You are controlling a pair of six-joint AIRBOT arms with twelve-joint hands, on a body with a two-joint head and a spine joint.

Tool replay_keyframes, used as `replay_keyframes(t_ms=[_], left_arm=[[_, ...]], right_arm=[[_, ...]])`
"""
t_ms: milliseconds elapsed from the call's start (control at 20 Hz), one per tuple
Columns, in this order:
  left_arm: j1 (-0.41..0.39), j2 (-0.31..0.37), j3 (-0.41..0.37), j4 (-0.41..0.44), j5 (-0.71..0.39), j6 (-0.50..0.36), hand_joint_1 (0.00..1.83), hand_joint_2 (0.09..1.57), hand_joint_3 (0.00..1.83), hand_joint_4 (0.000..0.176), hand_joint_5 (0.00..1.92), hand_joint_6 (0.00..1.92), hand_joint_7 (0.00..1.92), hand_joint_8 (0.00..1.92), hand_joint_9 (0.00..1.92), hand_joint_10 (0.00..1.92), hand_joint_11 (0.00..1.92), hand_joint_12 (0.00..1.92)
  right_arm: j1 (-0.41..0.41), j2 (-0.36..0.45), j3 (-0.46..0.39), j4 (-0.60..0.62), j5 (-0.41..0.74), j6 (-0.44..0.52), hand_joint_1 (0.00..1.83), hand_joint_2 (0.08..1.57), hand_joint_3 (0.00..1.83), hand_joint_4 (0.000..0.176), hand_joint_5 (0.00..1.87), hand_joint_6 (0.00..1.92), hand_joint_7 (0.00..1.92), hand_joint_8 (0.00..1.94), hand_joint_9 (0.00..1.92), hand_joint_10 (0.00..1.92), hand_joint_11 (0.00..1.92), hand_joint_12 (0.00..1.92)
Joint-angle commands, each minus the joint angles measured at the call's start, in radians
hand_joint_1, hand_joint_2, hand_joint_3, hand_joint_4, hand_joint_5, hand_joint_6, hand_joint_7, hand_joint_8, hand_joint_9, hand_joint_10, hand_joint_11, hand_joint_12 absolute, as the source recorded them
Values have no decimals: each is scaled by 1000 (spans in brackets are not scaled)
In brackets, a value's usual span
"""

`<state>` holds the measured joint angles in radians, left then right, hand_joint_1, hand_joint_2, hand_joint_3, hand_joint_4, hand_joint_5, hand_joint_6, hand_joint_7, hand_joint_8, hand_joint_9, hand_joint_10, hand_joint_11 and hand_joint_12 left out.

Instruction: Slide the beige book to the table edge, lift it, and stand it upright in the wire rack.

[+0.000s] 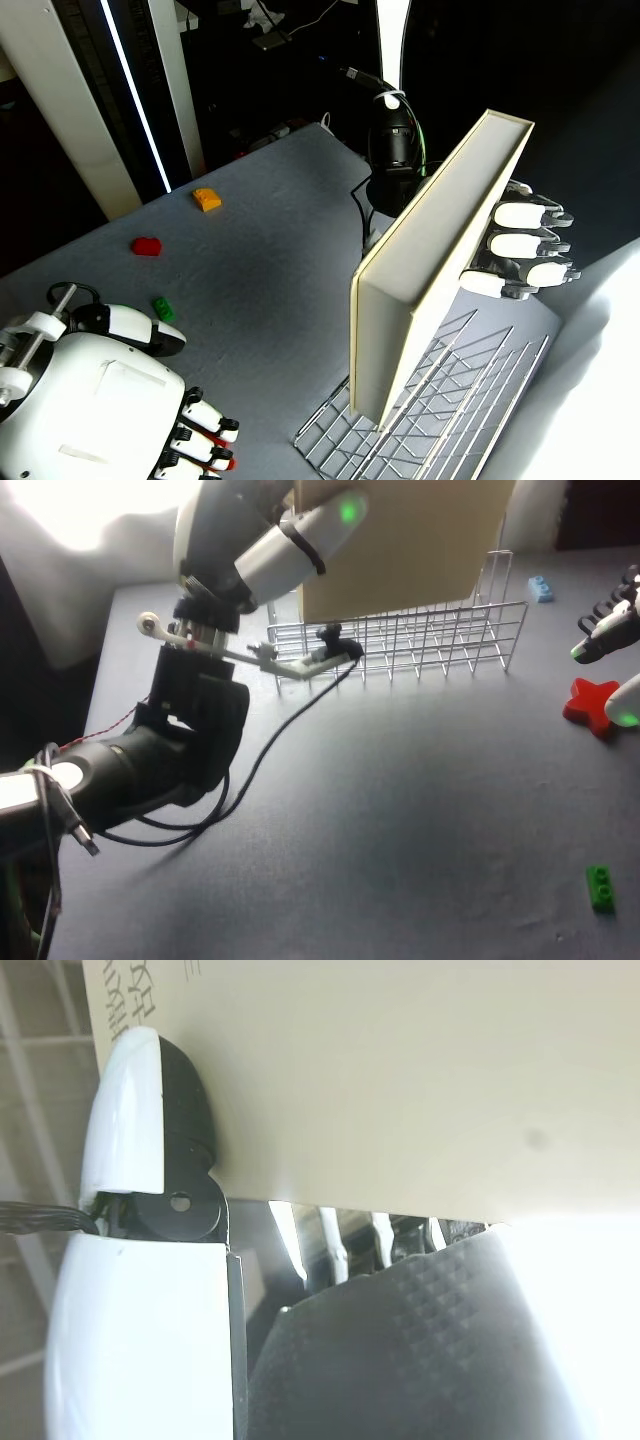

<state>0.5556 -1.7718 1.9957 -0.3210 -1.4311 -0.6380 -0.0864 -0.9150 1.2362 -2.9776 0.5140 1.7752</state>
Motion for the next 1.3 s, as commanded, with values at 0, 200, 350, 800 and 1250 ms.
replay_keyframes(t_ms=[0,200,350,800,1250], left_arm=[[1,-2,4,1,-109,-19,1470,1233,1,0,730,1352,541,1365,611,1448,711,1603],[19,-21,13,0,-112,-19,1471,1227,0,0,747,1336,567,1348,614,1432,703,1605],[28,-39,30,-4,-112,-19,1472,1227,1,0,743,1338,549,1344,621,1446,713,1590],[62,-97,90,-81,-109,-15,1469,1245,0,0,712,1399,502,1388,583,1477,689,1607],[104,-120,126,-143,-100,-9,1468,1241,0,0,715,1385,514,1373,593,1468,702,1591]], right_arm=[[4,8,2,-34,-72,-3,117,1168,0,0,277,3,270,4,260,3,0,791],[0,8,2,-34,-72,-3,102,1175,3,0,265,2,254,1,249,3,0,751],[-2,8,2,-34,-74,-3,97,1175,0,0,255,3,247,3,246,3,0,740],[-10,7,2,-34,-77,-3,99,1180,1,0,270,1,264,1,255,0,0,694],[-14,5,2,-34,-74,-2,98,1178,0,0,256,0,252,0,245,0,0,680]])
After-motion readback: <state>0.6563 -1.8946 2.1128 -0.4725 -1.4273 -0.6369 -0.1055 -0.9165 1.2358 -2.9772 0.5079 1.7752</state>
